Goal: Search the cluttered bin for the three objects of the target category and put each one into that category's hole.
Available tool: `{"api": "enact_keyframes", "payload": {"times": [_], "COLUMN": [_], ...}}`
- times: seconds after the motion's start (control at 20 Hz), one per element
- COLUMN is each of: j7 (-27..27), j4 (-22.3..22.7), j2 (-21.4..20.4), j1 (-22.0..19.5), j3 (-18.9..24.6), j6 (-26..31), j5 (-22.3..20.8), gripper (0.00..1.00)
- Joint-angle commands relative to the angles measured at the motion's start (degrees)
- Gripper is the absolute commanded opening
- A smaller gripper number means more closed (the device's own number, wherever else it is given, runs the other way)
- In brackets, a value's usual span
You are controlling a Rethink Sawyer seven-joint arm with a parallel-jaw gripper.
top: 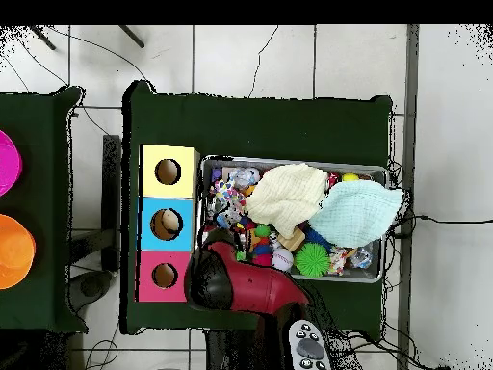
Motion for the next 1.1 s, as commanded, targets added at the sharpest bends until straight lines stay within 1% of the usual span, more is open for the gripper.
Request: {"api": "enact_keyframes", "payload": {"times": [0.05, 0.2, 0.25, 0.35, 0.55, 0.65, 0.7, 0.85, 0.95, 1.0, 1.1], "j7": [8.7, 8.6, 8.4, 8.5, 7.8, 9.3, 10.8, 11.3, 10.2, 10.3, 9.3], "j4": [-7.8, -8.6, -9.9, -9.8, -9.2, -7.6, -6.7, -6.5, -7.0, -6.4, -6.5], "j2": [4.0, 4.7, 6.6, 7.3, 5.3, 4.6, 4.4, 4.3, 4.0, 3.8, 4.1], "j1": [1.4, 2.4, 3.4, 3.1, 1.4, -0.9, -1.6, -1.4, -0.8, -2.2, -4.1], "j3": [-0.4, -1.4, -2.5, -2.2, -1.0, 1.4, 2.0, 1.6, 0.3, 1.7, 3.7], "j6": [8.0, 7.9, 6.9, 5.4, 6.8, 2.5, 0.0, -1.8, 2.4, 1.3, 1.8], "j5": [3.7, 3.7, 3.7, 3.2, 2.1, 1.2, 1.2, 1.0, 2.0, 1.3, 0.2], "gripper": [0.00, 0.00, 0.00, 0.00, 0.00, 0.00, 1.00, 1.00, 1.00, 1.00, 1.00]}}
